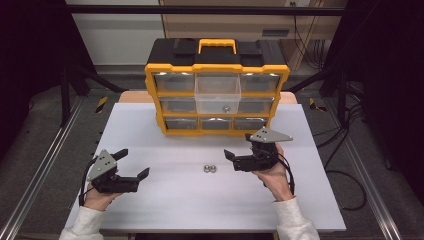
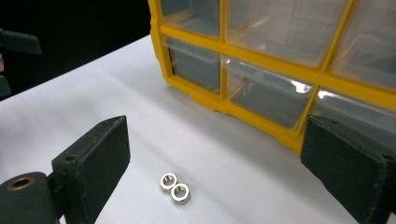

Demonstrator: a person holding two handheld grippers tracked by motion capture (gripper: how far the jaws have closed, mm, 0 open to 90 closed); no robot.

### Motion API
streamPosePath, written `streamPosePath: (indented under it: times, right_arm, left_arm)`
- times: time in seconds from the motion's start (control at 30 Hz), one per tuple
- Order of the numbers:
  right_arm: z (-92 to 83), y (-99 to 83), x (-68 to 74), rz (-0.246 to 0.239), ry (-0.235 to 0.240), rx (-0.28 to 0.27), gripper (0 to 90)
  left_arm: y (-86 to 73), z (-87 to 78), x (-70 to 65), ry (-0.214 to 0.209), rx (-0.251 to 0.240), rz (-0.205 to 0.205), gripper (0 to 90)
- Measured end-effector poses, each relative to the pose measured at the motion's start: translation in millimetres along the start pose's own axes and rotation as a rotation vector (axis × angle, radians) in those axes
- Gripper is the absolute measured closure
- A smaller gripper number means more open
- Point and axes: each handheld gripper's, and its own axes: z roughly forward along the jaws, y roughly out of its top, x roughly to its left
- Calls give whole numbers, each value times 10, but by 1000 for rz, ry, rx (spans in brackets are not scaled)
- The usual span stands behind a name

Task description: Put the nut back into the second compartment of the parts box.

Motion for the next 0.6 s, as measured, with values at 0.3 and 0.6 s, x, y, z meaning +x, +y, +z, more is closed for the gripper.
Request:
streamPosePath:
  times: [0.3, 0.6]
  right_arm:
    - [210, -163, 80, -2, 21, 57, 105]
    - [363, -249, 162, -4, 25, 104, 121]
  left_arm:
    - [2, -3, 0, 1, 0, 1, 21]
    - [8, -4, -9, -2, -3, 4, 20]
